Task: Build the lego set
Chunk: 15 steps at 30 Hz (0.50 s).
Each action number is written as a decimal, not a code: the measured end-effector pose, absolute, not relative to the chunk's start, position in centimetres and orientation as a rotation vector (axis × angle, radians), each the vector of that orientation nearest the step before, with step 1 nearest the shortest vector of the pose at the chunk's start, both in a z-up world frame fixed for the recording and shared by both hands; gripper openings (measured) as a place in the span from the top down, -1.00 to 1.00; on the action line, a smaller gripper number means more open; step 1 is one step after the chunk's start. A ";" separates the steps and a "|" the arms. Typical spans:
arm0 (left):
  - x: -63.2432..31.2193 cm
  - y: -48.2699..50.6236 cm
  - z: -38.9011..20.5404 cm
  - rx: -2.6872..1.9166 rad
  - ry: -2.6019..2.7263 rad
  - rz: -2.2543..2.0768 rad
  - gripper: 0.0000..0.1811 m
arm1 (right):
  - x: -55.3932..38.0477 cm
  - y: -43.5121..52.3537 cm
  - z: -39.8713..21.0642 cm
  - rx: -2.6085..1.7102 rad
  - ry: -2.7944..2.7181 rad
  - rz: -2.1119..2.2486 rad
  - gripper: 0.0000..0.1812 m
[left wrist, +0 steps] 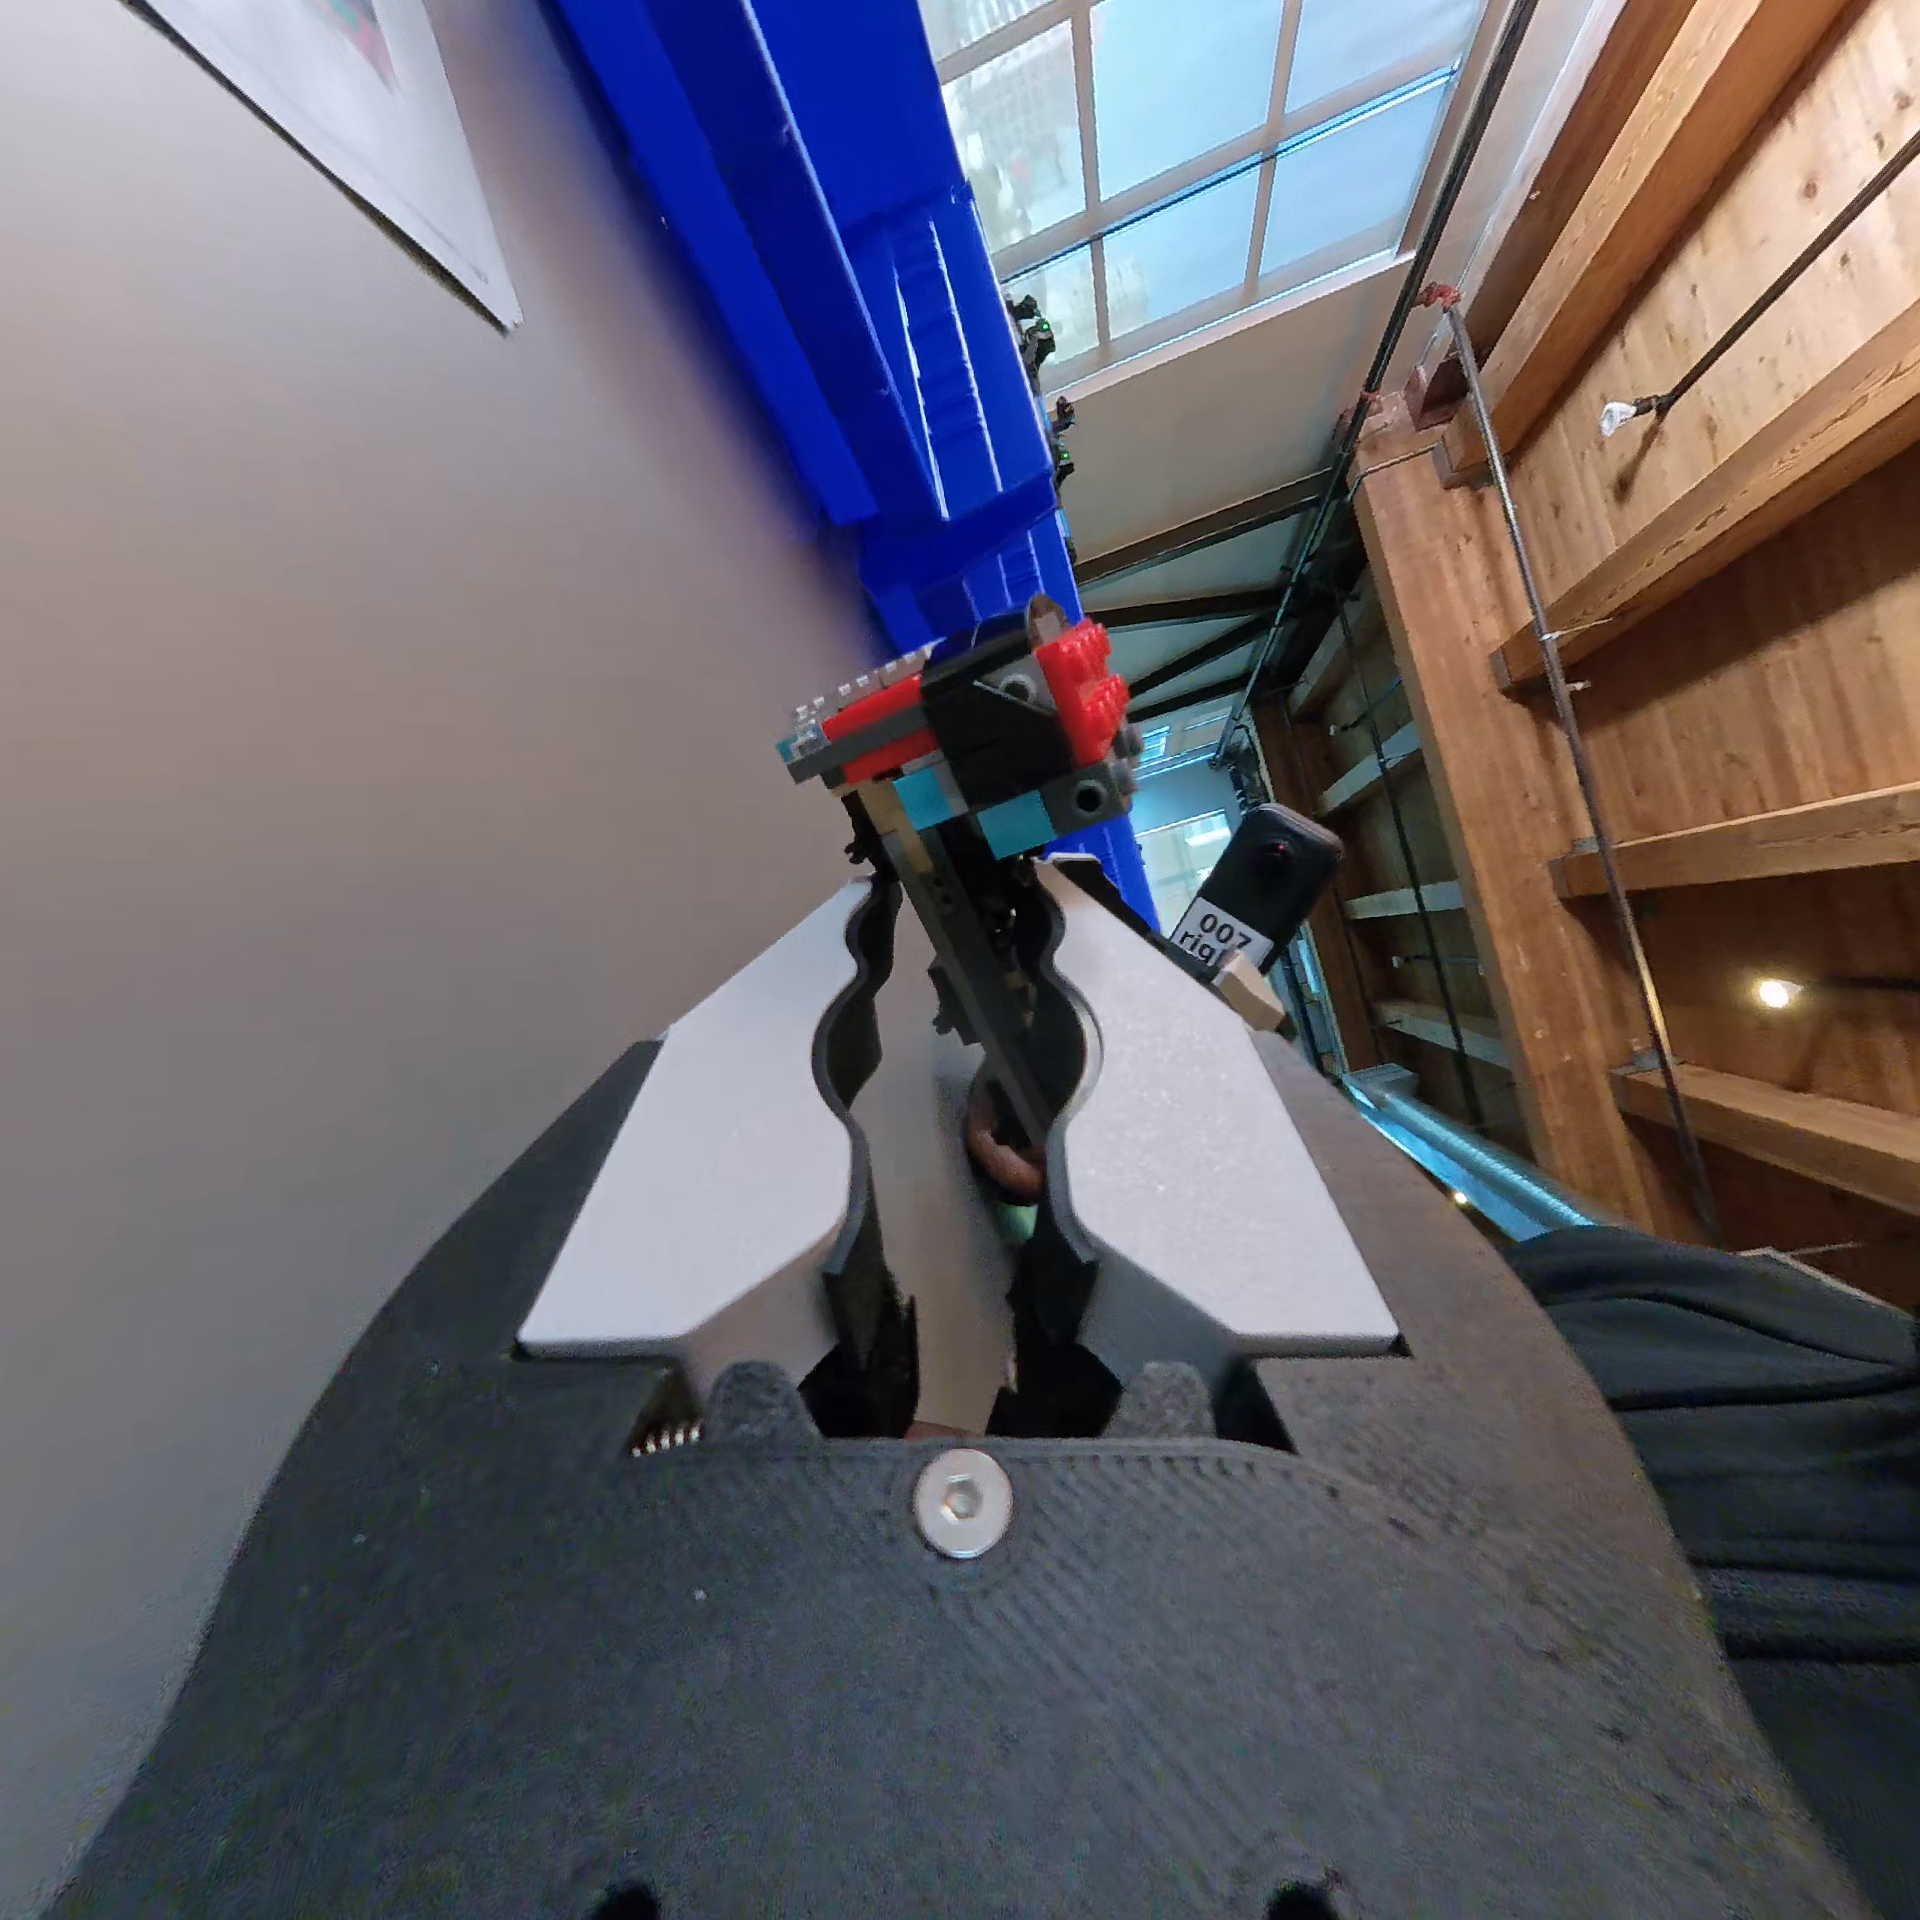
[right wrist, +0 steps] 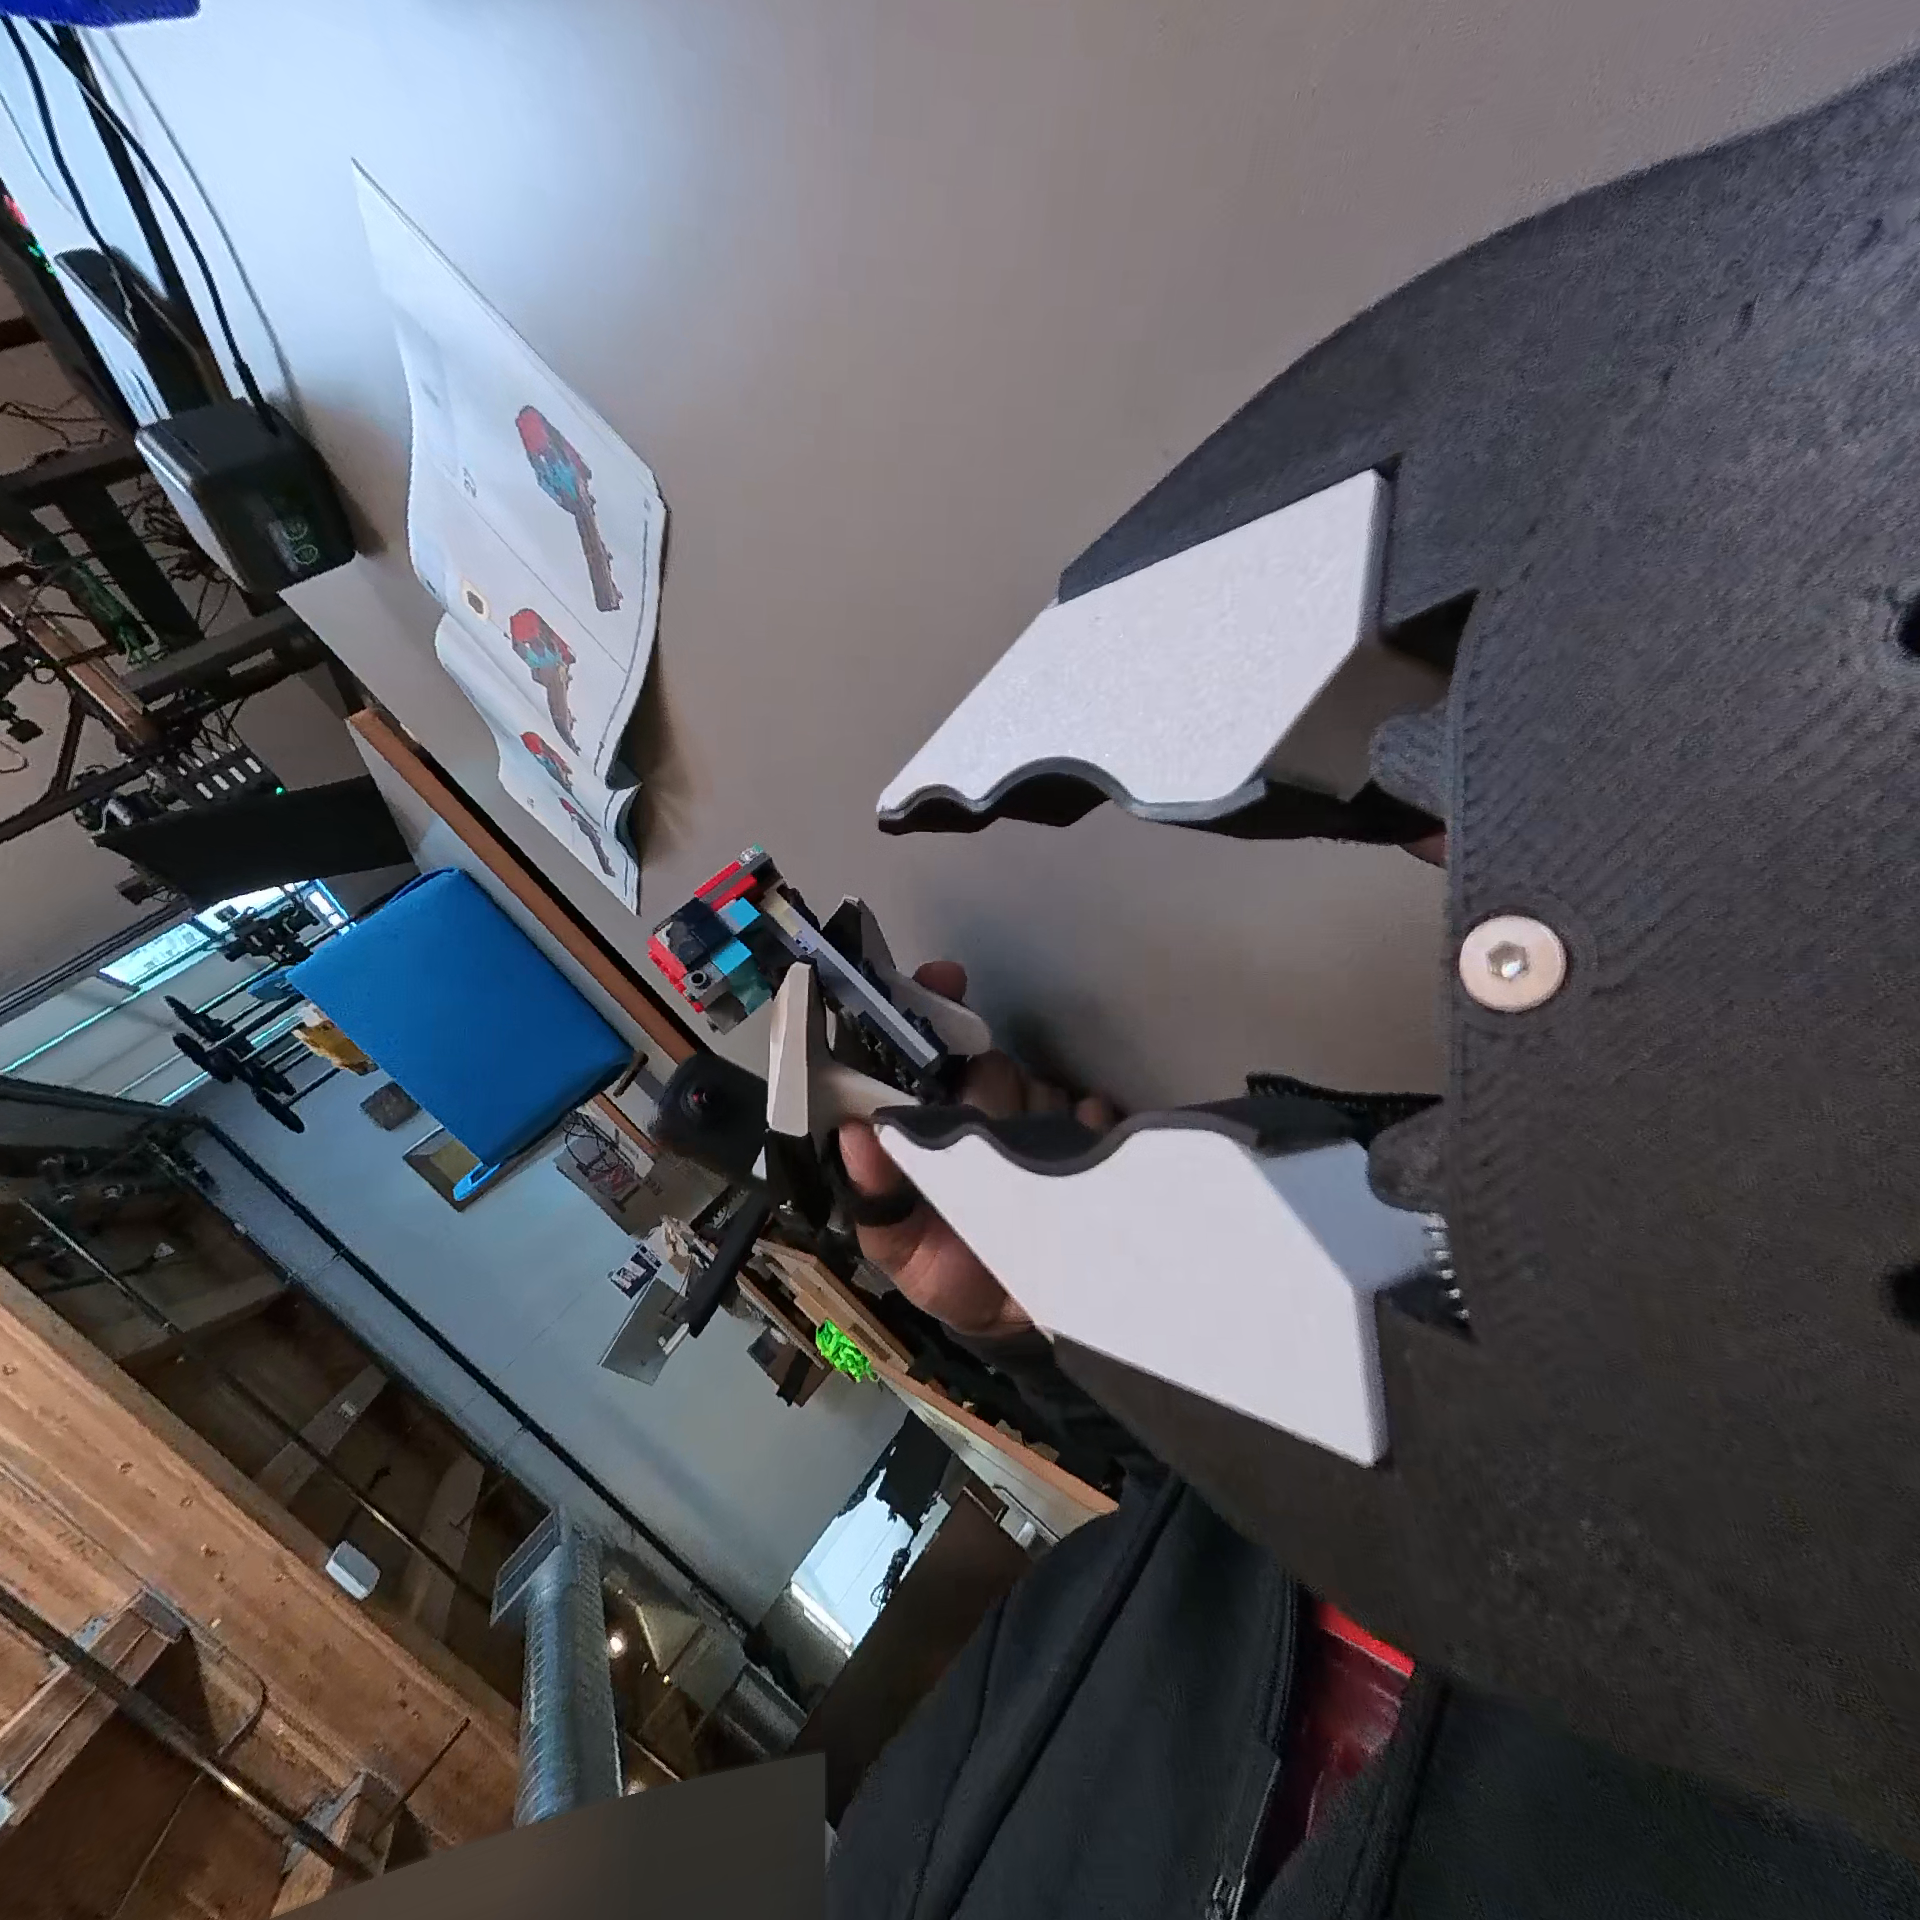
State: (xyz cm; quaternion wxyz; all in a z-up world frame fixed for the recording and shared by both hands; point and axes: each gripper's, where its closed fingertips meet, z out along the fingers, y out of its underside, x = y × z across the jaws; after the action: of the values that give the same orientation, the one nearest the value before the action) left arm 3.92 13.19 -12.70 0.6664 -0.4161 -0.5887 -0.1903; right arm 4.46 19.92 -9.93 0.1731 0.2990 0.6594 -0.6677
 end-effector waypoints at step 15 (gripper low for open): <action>3.9 13.2 -12.7 -0.918 -1.328 -0.464 0.74 | 4.5 19.6 -10.4 0.845 1.883 -1.842 0.45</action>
State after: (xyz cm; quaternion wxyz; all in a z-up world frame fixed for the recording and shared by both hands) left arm 3.91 13.16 -12.74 0.6677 -0.4071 -0.5885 -0.2055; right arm 4.52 19.60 -10.43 0.1865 0.3003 0.6688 -0.6540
